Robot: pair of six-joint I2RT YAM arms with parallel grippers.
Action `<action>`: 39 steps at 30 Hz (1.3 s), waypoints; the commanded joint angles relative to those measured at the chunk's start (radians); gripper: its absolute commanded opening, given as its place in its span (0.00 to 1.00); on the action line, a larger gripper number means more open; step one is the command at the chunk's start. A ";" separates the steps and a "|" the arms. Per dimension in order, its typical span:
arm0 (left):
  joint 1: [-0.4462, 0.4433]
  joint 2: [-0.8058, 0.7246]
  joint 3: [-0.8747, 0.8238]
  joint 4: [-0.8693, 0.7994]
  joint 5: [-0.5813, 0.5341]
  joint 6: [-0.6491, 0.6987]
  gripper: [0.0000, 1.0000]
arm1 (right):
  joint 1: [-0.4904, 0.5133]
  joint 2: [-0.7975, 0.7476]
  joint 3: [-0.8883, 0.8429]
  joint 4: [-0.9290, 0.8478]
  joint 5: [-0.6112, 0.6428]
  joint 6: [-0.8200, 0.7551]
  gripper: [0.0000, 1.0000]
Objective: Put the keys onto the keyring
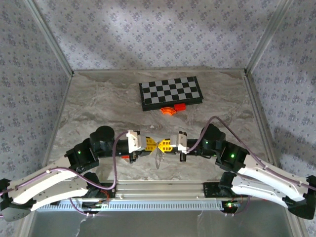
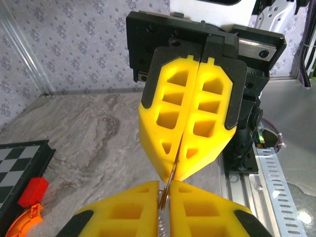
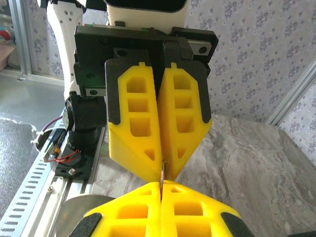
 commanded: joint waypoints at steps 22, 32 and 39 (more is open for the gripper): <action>-0.004 -0.078 -0.039 0.032 -0.112 -0.024 0.00 | -0.041 -0.025 0.009 -0.012 0.020 0.121 0.55; -0.005 -0.153 -0.176 0.183 -0.302 -0.152 0.00 | -0.237 0.051 -0.032 -0.001 0.032 0.378 0.92; -0.005 -0.166 -0.195 0.129 -0.525 -0.209 0.00 | -0.247 0.186 -0.045 0.000 0.060 0.413 0.94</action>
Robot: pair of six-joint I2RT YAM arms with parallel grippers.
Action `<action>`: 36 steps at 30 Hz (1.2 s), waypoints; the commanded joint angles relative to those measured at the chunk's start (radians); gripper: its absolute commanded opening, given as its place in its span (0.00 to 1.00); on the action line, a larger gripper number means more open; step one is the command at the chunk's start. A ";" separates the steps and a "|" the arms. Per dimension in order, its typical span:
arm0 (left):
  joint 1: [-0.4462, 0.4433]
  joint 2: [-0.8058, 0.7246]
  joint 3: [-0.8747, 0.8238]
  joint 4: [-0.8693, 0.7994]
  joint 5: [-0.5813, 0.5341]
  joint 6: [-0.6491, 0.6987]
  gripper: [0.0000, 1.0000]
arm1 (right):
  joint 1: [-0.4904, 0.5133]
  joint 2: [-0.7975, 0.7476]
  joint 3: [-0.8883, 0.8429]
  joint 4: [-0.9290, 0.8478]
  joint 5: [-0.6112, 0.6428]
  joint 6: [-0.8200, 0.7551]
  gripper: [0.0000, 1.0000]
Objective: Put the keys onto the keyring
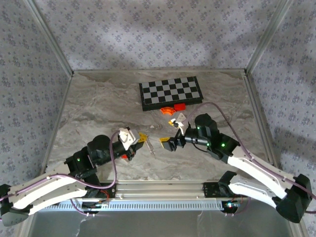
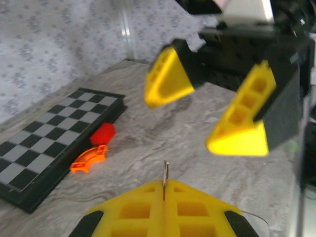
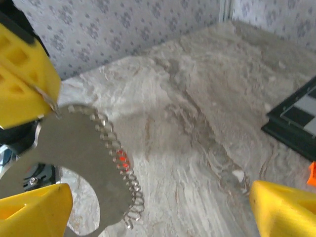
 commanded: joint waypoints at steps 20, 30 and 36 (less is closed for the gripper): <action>0.275 -0.017 0.052 -0.066 -0.097 -0.134 0.00 | 0.178 0.486 -0.015 0.362 0.030 0.114 0.81; 0.584 0.034 0.061 -0.120 0.101 -0.251 0.00 | 0.262 0.699 0.109 0.370 0.084 0.146 0.71; 0.671 0.072 0.077 -0.142 0.136 -0.259 0.00 | 0.288 0.786 0.205 0.279 0.154 0.164 0.62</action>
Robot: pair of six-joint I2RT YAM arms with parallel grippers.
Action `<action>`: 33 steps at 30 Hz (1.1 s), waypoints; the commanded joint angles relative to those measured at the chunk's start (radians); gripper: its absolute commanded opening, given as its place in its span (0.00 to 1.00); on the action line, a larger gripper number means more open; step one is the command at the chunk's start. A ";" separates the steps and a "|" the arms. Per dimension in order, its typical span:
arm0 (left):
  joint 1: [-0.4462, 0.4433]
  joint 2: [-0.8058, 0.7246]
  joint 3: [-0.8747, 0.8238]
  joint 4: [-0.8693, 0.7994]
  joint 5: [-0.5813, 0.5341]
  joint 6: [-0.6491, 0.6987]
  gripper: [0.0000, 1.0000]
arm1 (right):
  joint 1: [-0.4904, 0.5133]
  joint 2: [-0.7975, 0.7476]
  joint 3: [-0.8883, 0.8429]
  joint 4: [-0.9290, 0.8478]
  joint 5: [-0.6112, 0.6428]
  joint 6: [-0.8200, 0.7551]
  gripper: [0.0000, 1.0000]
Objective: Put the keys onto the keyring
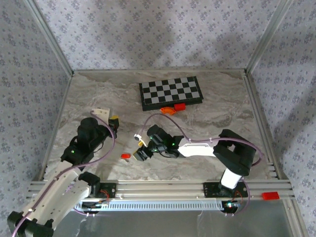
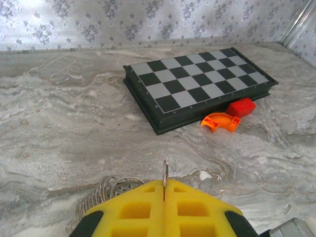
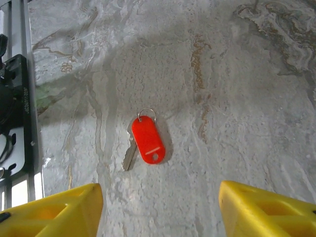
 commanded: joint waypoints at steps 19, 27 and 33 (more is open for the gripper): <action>0.290 0.088 0.091 -0.021 0.281 -0.050 0.00 | 0.128 0.255 0.371 -0.296 0.125 0.100 0.49; 0.311 0.080 0.087 -0.016 0.279 -0.047 0.00 | 0.134 0.347 0.473 -0.361 0.127 0.077 0.46; 0.315 0.046 0.076 -0.022 0.281 -0.049 0.00 | 0.132 0.410 0.557 -0.434 0.130 0.072 0.42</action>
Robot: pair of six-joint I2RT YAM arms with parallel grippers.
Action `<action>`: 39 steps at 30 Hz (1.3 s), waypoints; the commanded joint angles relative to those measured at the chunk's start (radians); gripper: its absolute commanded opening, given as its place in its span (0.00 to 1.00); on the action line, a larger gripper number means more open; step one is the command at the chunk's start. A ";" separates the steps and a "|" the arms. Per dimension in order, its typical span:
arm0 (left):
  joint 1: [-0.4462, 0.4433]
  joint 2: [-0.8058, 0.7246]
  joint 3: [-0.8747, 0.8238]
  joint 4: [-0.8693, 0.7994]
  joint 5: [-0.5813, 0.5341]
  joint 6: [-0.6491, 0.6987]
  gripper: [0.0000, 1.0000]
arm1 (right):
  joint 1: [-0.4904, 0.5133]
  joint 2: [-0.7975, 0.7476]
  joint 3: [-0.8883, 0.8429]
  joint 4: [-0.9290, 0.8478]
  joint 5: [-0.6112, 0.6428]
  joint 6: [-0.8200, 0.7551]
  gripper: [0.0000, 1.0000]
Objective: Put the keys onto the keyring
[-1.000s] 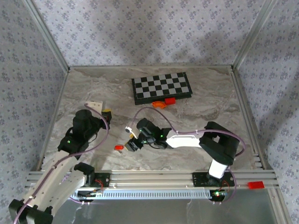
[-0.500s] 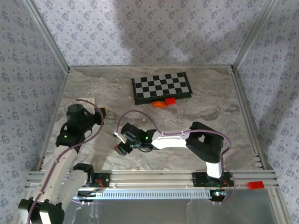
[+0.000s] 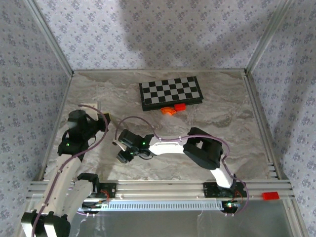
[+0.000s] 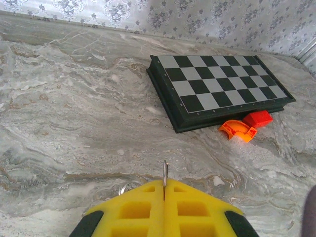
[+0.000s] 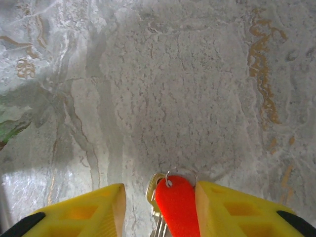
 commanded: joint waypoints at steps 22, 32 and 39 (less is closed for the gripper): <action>0.009 -0.083 0.013 0.010 0.026 -0.009 0.00 | 0.005 0.132 0.140 -0.138 0.082 -0.038 0.37; 0.009 -0.105 0.010 0.004 0.022 -0.007 0.00 | 0.011 0.118 0.125 -0.146 0.106 -0.044 0.26; 0.009 -0.106 0.009 0.003 0.024 -0.008 0.00 | 0.003 0.065 0.068 -0.134 0.109 -0.040 0.19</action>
